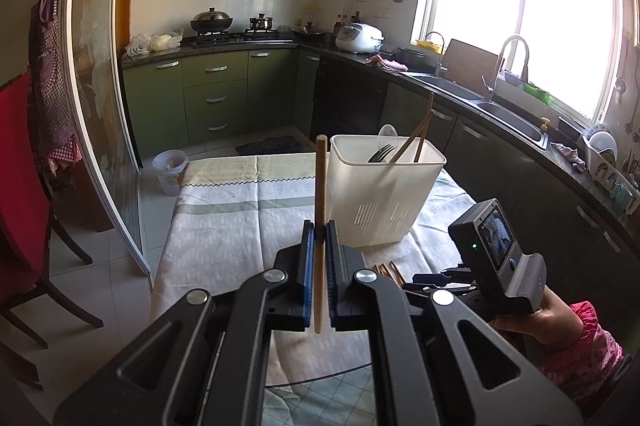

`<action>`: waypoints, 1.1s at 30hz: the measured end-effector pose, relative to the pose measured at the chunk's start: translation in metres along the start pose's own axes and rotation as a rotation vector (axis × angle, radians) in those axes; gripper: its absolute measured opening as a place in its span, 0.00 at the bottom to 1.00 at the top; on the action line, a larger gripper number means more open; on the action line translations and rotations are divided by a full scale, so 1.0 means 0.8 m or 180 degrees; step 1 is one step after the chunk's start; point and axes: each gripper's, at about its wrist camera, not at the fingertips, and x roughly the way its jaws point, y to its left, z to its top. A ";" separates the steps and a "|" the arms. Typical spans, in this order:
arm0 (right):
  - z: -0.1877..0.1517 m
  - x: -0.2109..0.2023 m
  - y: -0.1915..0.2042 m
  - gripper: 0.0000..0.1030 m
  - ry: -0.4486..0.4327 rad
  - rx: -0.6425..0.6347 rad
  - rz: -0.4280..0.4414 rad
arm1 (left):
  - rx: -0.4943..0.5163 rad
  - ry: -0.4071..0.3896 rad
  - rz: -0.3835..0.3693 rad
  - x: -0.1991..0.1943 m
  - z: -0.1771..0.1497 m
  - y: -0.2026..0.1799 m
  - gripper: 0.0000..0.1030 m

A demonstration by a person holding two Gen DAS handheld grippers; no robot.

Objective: Organize utensils
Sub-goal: 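Lift the chopstick with the left tool while the right tool grasps another chopstick, then drop the chopstick into the white holder with the left tool while the right tool carries its chopstick over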

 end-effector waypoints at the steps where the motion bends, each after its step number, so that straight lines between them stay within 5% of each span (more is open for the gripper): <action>1: 0.001 0.000 0.002 0.18 0.0000 -0.0019 -0.0044 | 0.0003 -0.0007 -0.0004 0.000 0.000 0.000 0.05; 15: 0.007 -0.002 0.011 0.06 -0.0160 0.0093 0.0039 | 0.0009 -0.0014 -0.0045 -0.002 0.005 -0.002 0.05; 27: -0.023 -0.167 -0.038 0.06 -0.1138 0.0390 0.0293 | -0.0047 -0.0016 -0.0281 -0.007 0.061 -0.005 0.05; 33: -0.041 -0.207 -0.058 0.06 -0.1294 0.0435 0.0361 | -0.0019 -0.0047 -0.0364 -0.006 0.109 -0.013 0.05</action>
